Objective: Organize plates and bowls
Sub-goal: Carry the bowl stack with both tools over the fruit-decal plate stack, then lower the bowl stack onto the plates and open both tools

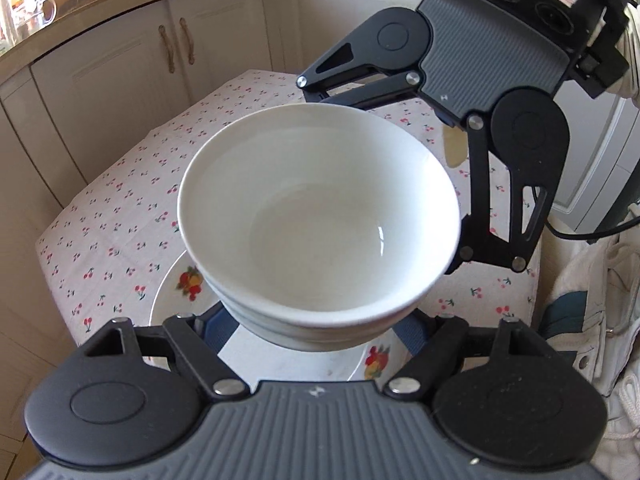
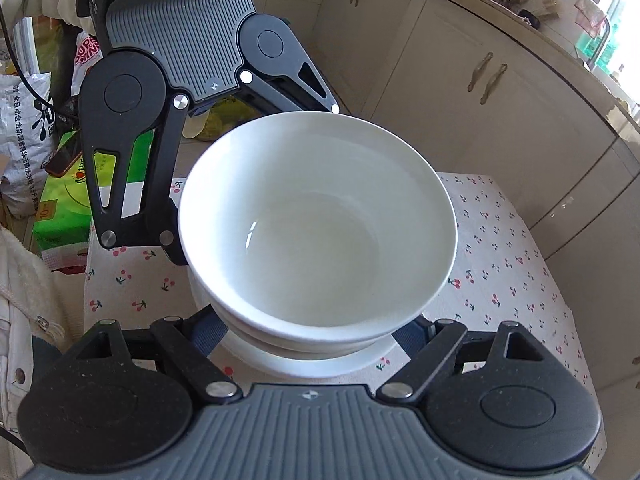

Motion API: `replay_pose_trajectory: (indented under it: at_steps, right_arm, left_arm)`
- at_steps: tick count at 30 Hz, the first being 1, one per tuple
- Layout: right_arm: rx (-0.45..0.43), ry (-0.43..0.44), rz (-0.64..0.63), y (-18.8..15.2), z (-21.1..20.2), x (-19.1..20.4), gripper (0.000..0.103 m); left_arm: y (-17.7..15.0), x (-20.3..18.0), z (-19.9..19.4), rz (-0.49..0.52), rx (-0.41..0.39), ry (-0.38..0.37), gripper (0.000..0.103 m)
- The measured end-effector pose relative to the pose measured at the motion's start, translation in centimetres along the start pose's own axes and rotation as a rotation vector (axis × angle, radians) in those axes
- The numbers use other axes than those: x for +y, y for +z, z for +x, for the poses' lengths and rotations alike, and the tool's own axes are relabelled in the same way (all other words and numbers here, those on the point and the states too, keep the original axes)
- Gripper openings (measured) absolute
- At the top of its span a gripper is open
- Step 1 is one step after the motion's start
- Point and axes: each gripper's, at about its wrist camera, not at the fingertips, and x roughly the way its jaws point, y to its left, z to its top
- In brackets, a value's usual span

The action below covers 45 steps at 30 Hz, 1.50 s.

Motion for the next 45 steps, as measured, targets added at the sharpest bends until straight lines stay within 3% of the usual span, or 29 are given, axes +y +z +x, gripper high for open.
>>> replay_pose_trajectory:
  at_steps: [7,28,31,34,37,45]
  right_arm:
    - [0.028,0.051,0.009,1.0,3.1,-0.9,0.089]
    - [0.044,0.061,0.076,0.7,4.7,-2.2,0.089]
    - [0.035,0.051,0.083,0.6,4.5,-2.0,0.092]
    - [-0.002,0.041,0.106,0.4,3.5,-1.8,0.103]
    - [-0.021,0.0,0.116,0.3,2.4,-1.3,0.103]
    - [0.019,-0.165,0.261,-1.3,-0.1,1.9,0.103]
  left_arm:
    - [-1.8,1.8,0.4,-0.053,0.022,-0.015,0.082]
    - [-3.1,2.9,0.4,-0.097,-0.002,-0.026,0.082]
    - [-3.4,2.5,0.1,-0.107,-0.015,0.0,0.083]
    - [-3.7,2.2,-0.8,-0.14,-0.046,0.034,0.091]
    - [-4.3,1.8,-2.1,-0.178,-0.077,0.081,0.096]
    - [-5.5,-3.1,-5.4,-0.222,-0.155,0.302,0.102]
